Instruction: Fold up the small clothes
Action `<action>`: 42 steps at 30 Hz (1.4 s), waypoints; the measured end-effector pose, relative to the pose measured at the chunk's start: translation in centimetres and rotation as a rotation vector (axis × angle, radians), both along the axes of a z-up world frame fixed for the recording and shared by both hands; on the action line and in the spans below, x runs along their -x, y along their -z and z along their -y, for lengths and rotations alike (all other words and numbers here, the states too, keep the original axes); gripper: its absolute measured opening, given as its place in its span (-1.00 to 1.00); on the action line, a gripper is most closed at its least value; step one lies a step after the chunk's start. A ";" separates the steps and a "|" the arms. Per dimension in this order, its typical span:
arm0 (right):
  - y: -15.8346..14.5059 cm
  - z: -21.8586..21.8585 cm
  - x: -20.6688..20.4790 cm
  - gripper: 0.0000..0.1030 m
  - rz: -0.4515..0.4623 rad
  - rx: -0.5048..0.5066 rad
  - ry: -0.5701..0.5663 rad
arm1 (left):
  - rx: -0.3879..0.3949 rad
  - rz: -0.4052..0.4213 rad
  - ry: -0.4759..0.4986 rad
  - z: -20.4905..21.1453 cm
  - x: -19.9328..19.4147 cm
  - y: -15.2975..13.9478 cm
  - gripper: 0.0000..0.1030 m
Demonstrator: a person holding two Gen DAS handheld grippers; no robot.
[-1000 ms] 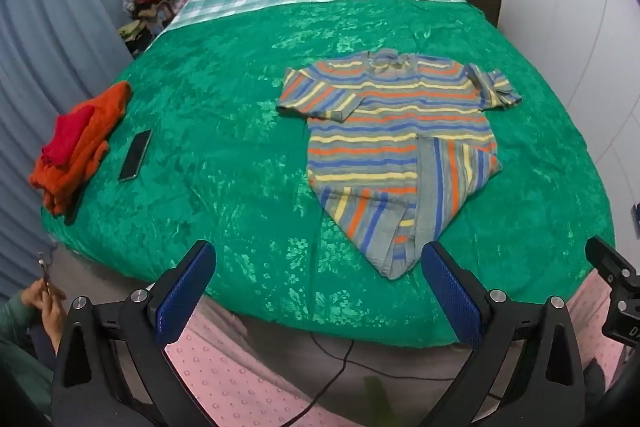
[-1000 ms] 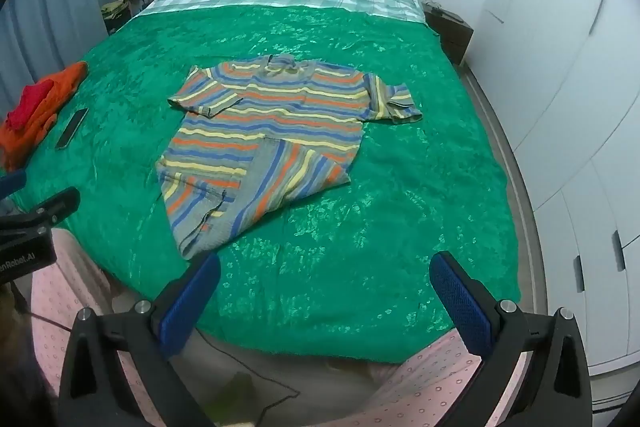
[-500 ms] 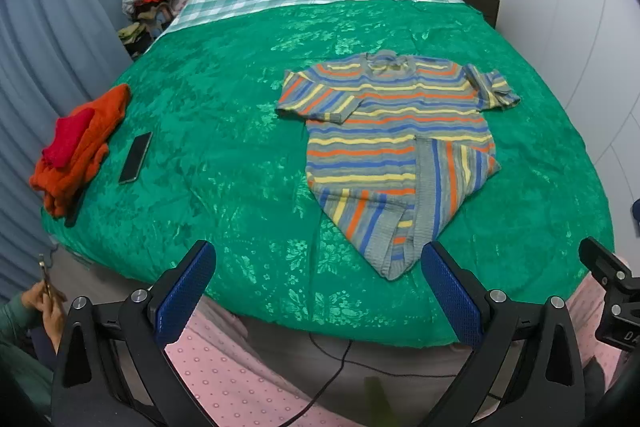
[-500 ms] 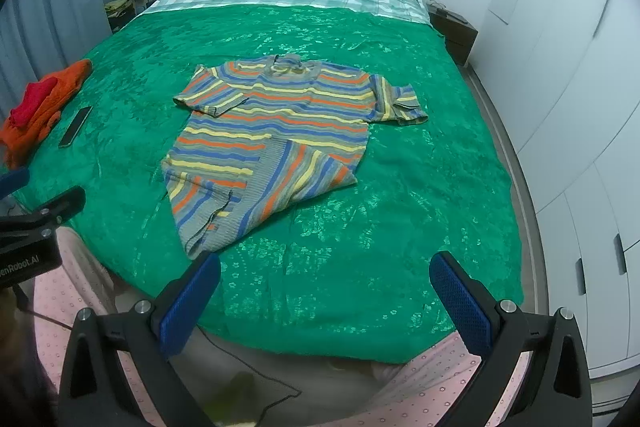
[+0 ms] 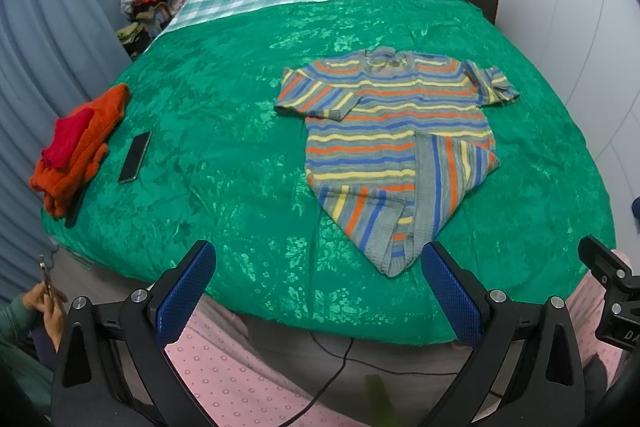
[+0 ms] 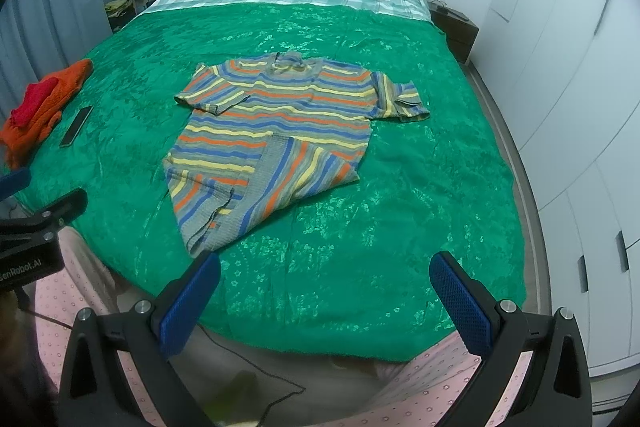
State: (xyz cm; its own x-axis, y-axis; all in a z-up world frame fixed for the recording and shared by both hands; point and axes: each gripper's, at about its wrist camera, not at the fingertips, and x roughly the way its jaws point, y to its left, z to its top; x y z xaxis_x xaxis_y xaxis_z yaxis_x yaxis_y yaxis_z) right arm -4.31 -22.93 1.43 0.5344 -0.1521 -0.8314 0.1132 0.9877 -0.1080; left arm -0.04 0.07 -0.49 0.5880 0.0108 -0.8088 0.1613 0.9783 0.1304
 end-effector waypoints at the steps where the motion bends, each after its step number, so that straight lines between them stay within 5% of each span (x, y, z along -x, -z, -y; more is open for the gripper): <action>1: 0.0 0.0 0.0 0.99 0.000 0.002 0.000 | 0.001 -0.001 0.001 0.0 0.0 0.0 0.99; 13: 0.9 0.1 -0.2 0.99 -0.009 -0.008 -0.005 | -0.013 -0.009 -0.007 -0.6 -0.2 0.6 0.99; 18: 1.9 0.4 -2.9 0.99 0.055 0.019 -0.084 | -0.029 -0.005 -0.062 -2.3 -0.9 1.1 0.99; 22: 5.3 0.4 -8.6 0.99 0.043 0.026 -0.183 | -0.014 -0.025 -0.103 -3.8 -1.4 1.7 0.99; 27: 13.2 0.7 -20.6 0.99 -0.127 -0.115 -0.288 | -0.007 -0.043 -0.137 -5.3 -1.3 2.4 0.99; 31: 18.2 0.1 -27.3 0.88 -0.231 -0.046 -0.370 | -0.021 -0.056 -0.173 -6.7 -1.1 3.2 0.99; 34: 20.5 -0.4 -29.3 0.25 -0.298 -0.081 -0.444 | -0.020 -0.089 -0.208 -7.8 -1.2 4.3 0.99; 36: 21.3 -0.6 -29.6 -0.56 -0.334 -0.120 -0.493 | -0.017 -0.115 -0.225 -8.3 -1.3 5.2 0.99; 37: 20.8 -0.6 -29.1 -0.80 -0.311 -0.110 -0.514 | -0.017 -0.122 -0.229 -8.4 -1.3 5.5 0.99; 42: 13.3 2.1 -21.6 -0.88 -0.137 -0.176 -0.631 | -0.010 -0.123 -0.215 -8.6 -1.3 6.2 0.99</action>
